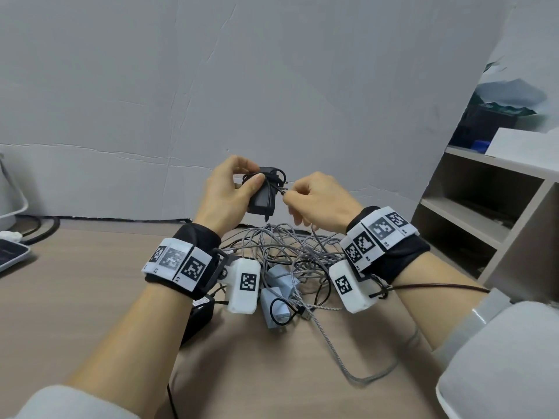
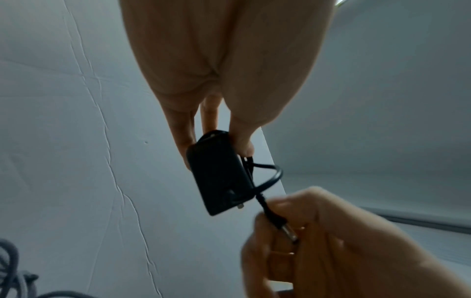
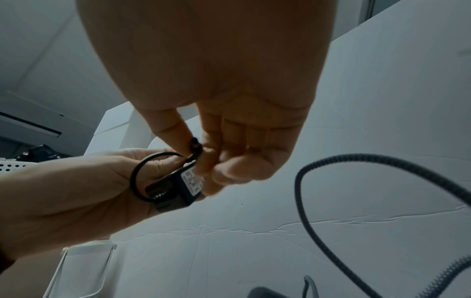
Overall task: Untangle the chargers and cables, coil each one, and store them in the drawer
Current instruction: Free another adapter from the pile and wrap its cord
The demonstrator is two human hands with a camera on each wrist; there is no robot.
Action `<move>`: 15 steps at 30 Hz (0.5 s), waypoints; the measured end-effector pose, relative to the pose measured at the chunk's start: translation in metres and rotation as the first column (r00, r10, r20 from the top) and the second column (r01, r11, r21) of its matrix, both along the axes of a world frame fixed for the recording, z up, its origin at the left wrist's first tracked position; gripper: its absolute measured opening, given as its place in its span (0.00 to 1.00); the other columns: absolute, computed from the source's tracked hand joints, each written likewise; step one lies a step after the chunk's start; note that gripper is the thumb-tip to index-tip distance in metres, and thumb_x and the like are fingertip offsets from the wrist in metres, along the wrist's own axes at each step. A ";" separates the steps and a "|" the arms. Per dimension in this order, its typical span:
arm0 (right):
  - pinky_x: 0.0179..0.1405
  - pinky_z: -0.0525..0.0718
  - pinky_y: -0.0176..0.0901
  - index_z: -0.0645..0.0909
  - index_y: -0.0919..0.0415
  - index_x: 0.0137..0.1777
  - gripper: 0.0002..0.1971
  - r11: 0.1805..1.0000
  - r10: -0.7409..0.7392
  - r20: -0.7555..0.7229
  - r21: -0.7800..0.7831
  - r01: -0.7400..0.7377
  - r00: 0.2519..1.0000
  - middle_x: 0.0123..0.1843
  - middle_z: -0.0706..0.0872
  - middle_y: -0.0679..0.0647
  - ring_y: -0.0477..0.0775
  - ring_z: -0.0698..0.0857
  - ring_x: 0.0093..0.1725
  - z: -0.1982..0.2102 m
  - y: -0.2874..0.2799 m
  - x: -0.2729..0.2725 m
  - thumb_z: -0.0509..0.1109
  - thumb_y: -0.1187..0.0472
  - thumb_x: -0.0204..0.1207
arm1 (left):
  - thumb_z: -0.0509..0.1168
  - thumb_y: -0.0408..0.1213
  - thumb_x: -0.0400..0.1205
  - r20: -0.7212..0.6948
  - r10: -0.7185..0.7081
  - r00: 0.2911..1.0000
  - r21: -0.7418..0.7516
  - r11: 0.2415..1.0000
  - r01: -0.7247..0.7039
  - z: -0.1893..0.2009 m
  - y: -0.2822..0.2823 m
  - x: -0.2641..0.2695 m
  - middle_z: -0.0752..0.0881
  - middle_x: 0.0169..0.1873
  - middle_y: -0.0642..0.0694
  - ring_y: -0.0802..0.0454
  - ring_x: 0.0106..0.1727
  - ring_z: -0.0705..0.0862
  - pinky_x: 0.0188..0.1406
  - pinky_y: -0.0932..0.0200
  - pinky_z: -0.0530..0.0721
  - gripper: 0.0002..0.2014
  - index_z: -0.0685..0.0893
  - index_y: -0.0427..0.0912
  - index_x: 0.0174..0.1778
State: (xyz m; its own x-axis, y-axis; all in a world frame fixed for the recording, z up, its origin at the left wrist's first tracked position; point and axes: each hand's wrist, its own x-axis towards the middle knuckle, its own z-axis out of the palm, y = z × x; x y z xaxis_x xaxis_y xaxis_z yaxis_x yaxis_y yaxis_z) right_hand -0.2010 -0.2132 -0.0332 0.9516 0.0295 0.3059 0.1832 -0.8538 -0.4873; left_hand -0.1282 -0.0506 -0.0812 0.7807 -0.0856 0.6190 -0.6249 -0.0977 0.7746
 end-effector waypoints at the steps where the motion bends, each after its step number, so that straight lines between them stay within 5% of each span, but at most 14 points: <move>1: 0.31 0.89 0.54 0.84 0.68 0.39 0.15 1.000 -0.009 0.011 0.021 0.009 1.000 0.32 0.90 0.59 0.55 0.84 0.28 -0.001 0.001 0.001 0.66 0.56 0.80 | 0.70 0.36 0.85 -0.003 -0.005 1.000 -0.014 1.000 0.005 0.000 -0.002 -0.001 0.85 0.50 0.54 0.47 0.44 0.87 0.48 0.53 0.88 0.04 0.83 0.45 0.53; 4: 0.31 0.91 0.59 0.82 0.66 0.44 0.15 0.997 0.005 0.044 0.080 -0.009 0.999 0.33 0.91 0.60 0.62 0.90 0.31 -0.004 0.004 0.005 0.67 0.54 0.84 | 0.70 0.35 0.85 -0.013 -0.016 1.000 -0.057 0.998 0.016 0.000 -0.002 -0.001 0.86 0.46 0.52 0.56 0.35 0.87 0.35 0.66 0.84 0.03 0.83 0.43 0.52; 7: 0.36 0.92 0.60 0.80 0.63 0.43 0.11 0.987 -0.039 0.156 0.158 0.014 0.987 0.35 0.91 0.58 0.56 0.91 0.30 -0.002 0.003 0.009 0.66 0.57 0.85 | 0.70 0.36 0.85 -0.037 -0.028 0.999 -0.096 0.995 0.024 0.000 -0.001 -0.002 0.87 0.49 0.52 0.64 0.34 0.86 0.37 0.71 0.82 0.03 0.84 0.43 0.51; 9: 0.40 0.92 0.57 0.78 0.58 0.43 0.09 0.977 -0.102 0.235 0.208 0.052 0.967 0.36 0.91 0.55 0.53 0.91 0.31 -0.001 0.002 0.013 0.67 0.57 0.84 | 0.71 0.38 0.84 -0.040 -0.023 0.999 -0.063 0.998 0.021 -0.001 0.000 0.000 0.87 0.52 0.50 0.61 0.38 0.87 0.42 0.65 0.85 0.03 0.84 0.45 0.50; 12: 0.39 0.90 0.50 0.74 0.52 0.43 0.08 0.945 -0.157 0.271 0.320 0.065 0.950 0.44 0.91 0.58 0.54 0.91 0.37 -0.003 0.003 0.018 0.68 0.58 0.84 | 0.73 0.43 0.82 -0.082 -0.068 0.994 0.034 0.997 0.071 -0.001 0.001 -0.001 0.89 0.52 0.46 0.43 0.45 0.91 0.52 0.44 0.89 0.06 0.81 0.50 0.47; 15: 0.49 0.89 0.56 0.74 0.49 0.44 0.08 0.957 -0.183 0.318 0.274 0.095 0.930 0.45 0.91 0.55 0.56 0.90 0.46 -0.003 -0.001 0.020 0.69 0.56 0.84 | 0.71 0.46 0.84 -0.195 -0.225 0.955 -0.037 0.974 0.222 0.002 0.003 -0.007 0.90 0.48 0.39 0.47 0.43 0.91 0.54 0.44 0.91 0.12 0.79 0.43 0.53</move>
